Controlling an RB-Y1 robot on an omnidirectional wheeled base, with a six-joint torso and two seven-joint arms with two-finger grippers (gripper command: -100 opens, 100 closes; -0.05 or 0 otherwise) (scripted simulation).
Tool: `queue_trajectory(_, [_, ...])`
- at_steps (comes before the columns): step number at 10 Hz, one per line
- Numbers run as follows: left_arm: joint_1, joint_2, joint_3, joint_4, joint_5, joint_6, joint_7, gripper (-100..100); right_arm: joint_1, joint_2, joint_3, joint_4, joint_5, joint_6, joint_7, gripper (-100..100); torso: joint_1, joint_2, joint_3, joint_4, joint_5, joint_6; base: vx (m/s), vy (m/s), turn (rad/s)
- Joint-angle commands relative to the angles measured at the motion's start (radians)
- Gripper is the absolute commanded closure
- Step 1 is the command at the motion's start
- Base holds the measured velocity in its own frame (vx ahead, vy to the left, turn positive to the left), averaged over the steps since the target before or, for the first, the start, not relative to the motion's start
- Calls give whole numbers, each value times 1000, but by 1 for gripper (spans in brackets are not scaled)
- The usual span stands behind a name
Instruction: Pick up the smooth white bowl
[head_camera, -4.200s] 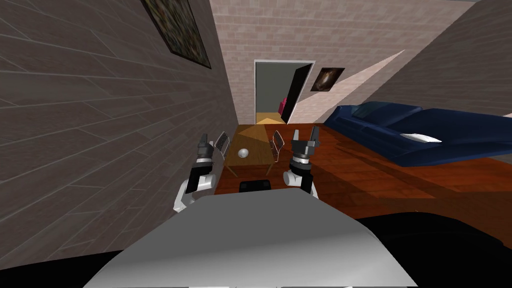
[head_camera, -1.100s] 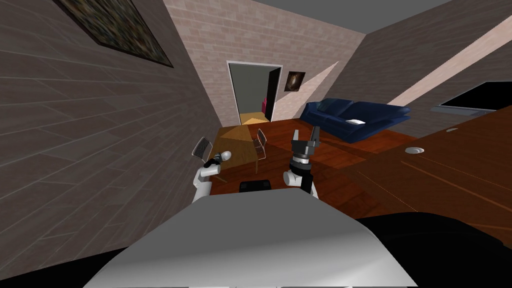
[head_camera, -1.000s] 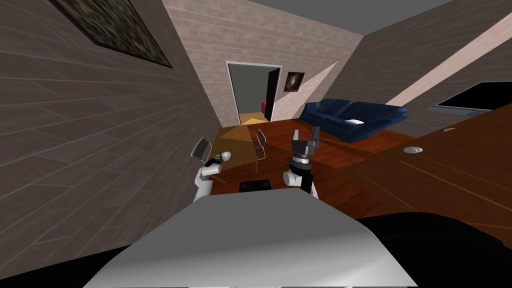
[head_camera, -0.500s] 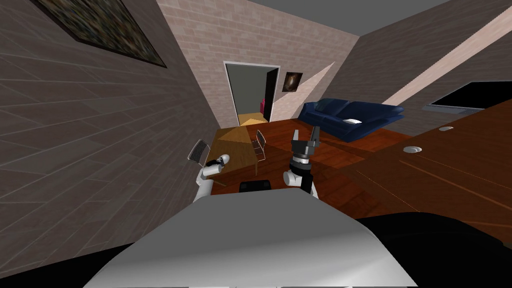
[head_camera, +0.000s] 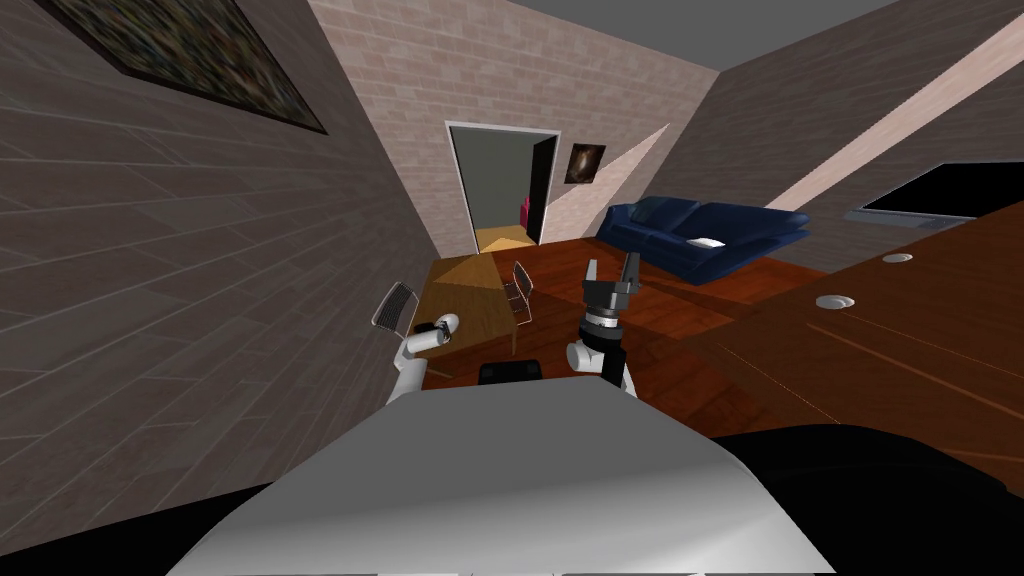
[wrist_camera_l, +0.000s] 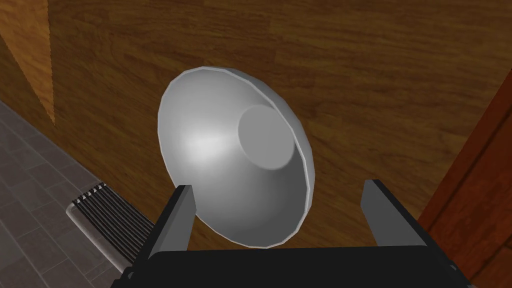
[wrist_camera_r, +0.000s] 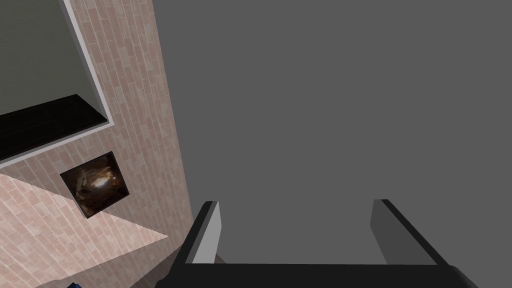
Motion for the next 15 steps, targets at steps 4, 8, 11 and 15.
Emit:
queue_trajectory(4, [-12, -9, -2, 65, -1, -16, 13, -100, 0, 0, 0, 0, 0, 0, 0, 0, -1, 5, 3, 1, 0, 0, 44, 17, 1])
queue_trajectory(8, [-14, -14, -5, 103, -4, -54, 9, -100, 0, 0, 0, 0, 0, 0, 0, 0, -1, 3, 2, 1, 0, 0, 40, 12, 7])
queue_trajectory(11, [-13, -15, -4, 106, -3, -55, 10, 100, 0, 0, 0, 0, 0, 0, 0, 0, -2, 6, 3, 2, -1, 1, 0, 0, 0])
queue_trajectory(15, [-13, -10, -2, 74, -2, -24, 12, 100, 0, 0, 0, 0, 0, 0, 0, 0, -3, 6, 4, 1, -1, 1, -9, -2, -4])
